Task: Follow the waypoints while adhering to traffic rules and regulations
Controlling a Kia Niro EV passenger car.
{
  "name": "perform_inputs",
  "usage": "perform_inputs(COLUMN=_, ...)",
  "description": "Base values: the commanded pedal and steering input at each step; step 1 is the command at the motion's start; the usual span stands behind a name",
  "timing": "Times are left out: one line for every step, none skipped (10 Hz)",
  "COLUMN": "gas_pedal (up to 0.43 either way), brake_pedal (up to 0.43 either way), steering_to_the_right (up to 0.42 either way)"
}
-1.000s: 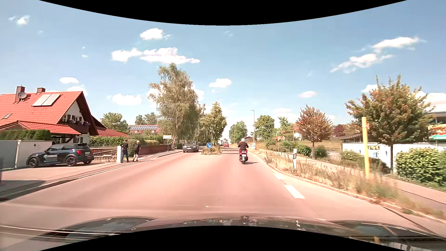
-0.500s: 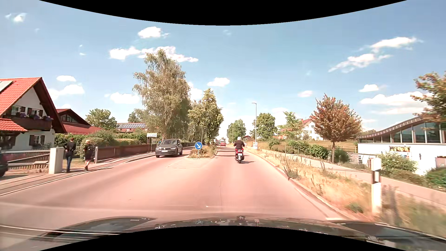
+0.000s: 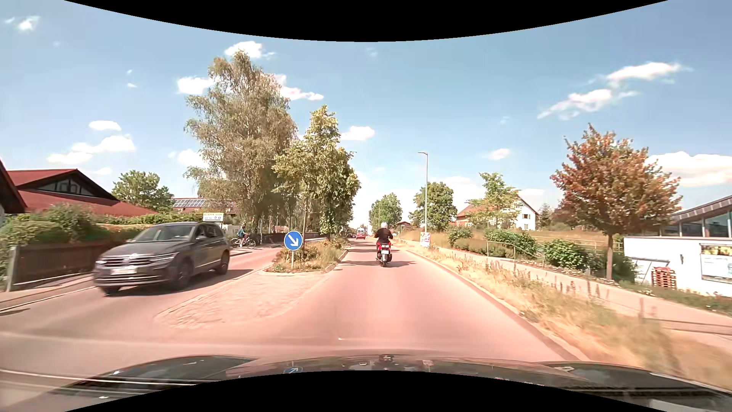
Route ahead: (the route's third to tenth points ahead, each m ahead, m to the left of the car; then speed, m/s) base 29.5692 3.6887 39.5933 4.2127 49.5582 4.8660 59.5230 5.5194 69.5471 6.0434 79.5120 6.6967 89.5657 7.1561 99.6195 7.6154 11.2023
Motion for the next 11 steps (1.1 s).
perform_inputs(gas_pedal=0.169, brake_pedal=0.012, steering_to_the_right=-0.001)
perform_inputs(gas_pedal=0.169, brake_pedal=0.012, steering_to_the_right=-0.003)
perform_inputs(gas_pedal=0.169, brake_pedal=0.012, steering_to_the_right=-0.007)
perform_inputs(gas_pedal=0.169, brake_pedal=0.012, steering_to_the_right=-0.008)
perform_inputs(gas_pedal=0.169, brake_pedal=0.012, steering_to_the_right=-0.010)
perform_inputs(gas_pedal=0.169, brake_pedal=0.012, steering_to_the_right=-0.011)
perform_inputs(gas_pedal=0.169, brake_pedal=0.012, steering_to_the_right=-0.011)
perform_inputs(gas_pedal=0.169, brake_pedal=0.006, steering_to_the_right=-0.011)
perform_inputs(gas_pedal=0.169, brake_pedal=0.012, steering_to_the_right=-0.011)
perform_inputs(gas_pedal=0.177, brake_pedal=0.012, steering_to_the_right=-0.011)
perform_inputs(gas_pedal=0.177, brake_pedal=0.012, steering_to_the_right=-0.011)
